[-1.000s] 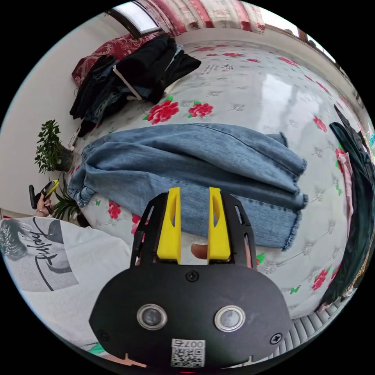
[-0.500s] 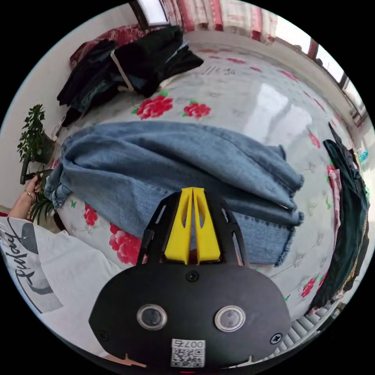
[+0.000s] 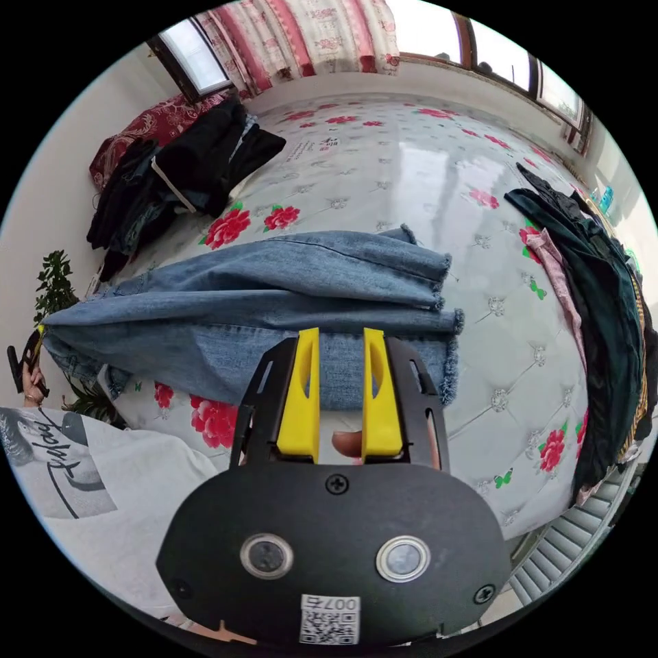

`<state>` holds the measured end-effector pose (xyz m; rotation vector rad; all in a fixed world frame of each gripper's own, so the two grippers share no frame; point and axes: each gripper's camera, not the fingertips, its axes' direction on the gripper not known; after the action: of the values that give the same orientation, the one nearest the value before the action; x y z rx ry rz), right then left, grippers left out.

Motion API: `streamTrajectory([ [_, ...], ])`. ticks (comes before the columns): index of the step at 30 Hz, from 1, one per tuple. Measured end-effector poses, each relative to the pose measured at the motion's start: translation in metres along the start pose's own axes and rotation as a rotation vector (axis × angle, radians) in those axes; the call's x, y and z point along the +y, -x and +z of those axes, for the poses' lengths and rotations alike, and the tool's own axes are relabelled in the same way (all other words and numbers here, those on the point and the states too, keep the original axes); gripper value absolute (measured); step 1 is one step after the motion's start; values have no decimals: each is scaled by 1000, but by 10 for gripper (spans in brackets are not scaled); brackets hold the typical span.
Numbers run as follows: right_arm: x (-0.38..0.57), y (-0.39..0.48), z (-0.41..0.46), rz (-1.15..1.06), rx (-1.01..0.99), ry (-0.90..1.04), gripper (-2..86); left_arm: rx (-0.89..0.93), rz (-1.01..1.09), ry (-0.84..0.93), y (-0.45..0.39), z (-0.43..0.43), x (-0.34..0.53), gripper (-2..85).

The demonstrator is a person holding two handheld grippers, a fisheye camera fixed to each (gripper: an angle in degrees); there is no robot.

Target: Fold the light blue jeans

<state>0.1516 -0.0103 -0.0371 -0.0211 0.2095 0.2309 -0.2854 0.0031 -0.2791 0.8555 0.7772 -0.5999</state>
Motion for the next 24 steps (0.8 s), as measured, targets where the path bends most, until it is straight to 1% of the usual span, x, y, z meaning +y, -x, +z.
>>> streamTrajectory([
  [3, 1, -26, 4, 89, 25, 25, 71, -38, -36, -5, -6, -24, 1, -1],
  [7, -1, -63, 7, 203, 48, 37, 81, -15, -145, -15, -7, -32, 4, -1],
  [10, -8, -83, 12, 247, 4, 45, 81, -9, -182, -12, -16, -33, -2, -1],
  [12, -13, -91, 17, 253, -26, 49, 73, -14, -188, -1, -21, -34, -8, -1],
  [14, -19, -90, 30, 216, -46, 113, 48, -52, -208, 33, -26, -33, -13, -1],
  [16, -18, -80, 31, 157, 19, 117, 28, -64, -229, 47, -28, -34, -16, -1],
  [17, -16, -75, 23, 136, 79, 92, 16, -65, -238, 45, -32, -38, -17, 0],
  [18, -15, -74, 18, 124, 76, 71, 13, -60, -242, 41, -35, -40, -18, 0],
  [20, -9, -77, -23, 110, -36, -86, 4, -10, -239, 2, -49, -54, -26, -1],
  [21, -7, -79, -35, 114, -79, -134, 2, 6, -233, -8, -53, -58, -29, -1],
  [22, -4, -87, -60, 129, -164, -219, 1, 29, -208, -28, -65, -67, -37, -2],
  [24, 2, -97, -97, 186, -175, -332, 0, 54, -159, -68, -85, -86, -49, -2],
])
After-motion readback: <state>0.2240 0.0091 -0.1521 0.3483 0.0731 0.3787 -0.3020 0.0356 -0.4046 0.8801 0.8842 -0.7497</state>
